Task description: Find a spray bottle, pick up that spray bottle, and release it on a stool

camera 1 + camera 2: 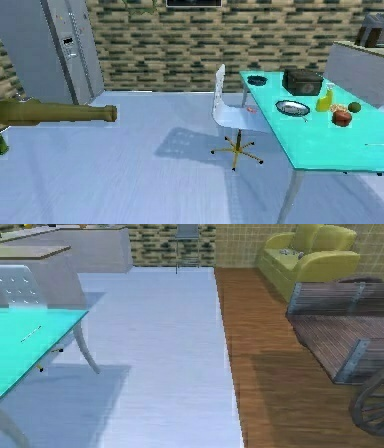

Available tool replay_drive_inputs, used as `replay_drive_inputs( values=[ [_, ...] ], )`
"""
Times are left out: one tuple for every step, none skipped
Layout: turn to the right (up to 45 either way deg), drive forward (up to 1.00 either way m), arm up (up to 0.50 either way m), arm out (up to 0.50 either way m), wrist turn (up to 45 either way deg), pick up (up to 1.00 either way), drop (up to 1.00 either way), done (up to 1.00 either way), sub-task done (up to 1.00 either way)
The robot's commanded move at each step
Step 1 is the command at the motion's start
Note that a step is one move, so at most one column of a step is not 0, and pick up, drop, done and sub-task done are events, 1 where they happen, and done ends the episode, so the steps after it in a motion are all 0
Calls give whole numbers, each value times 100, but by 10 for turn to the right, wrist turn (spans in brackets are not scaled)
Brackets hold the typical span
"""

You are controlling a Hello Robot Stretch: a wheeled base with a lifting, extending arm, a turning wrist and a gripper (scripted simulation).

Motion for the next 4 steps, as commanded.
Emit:
replay_drive_inputs(
  values=[
    [0, 70, 0, 0, 0, 0, 0, 0, 0],
    [-330, 0, 0, 0, 0, 0, 0, 0, 0],
    [450, 0, 0, 0, 0, 0, 0, 0, 0],
    [90, 0, 0, 0, 0, 0, 0, 0, 0]
  ],
)
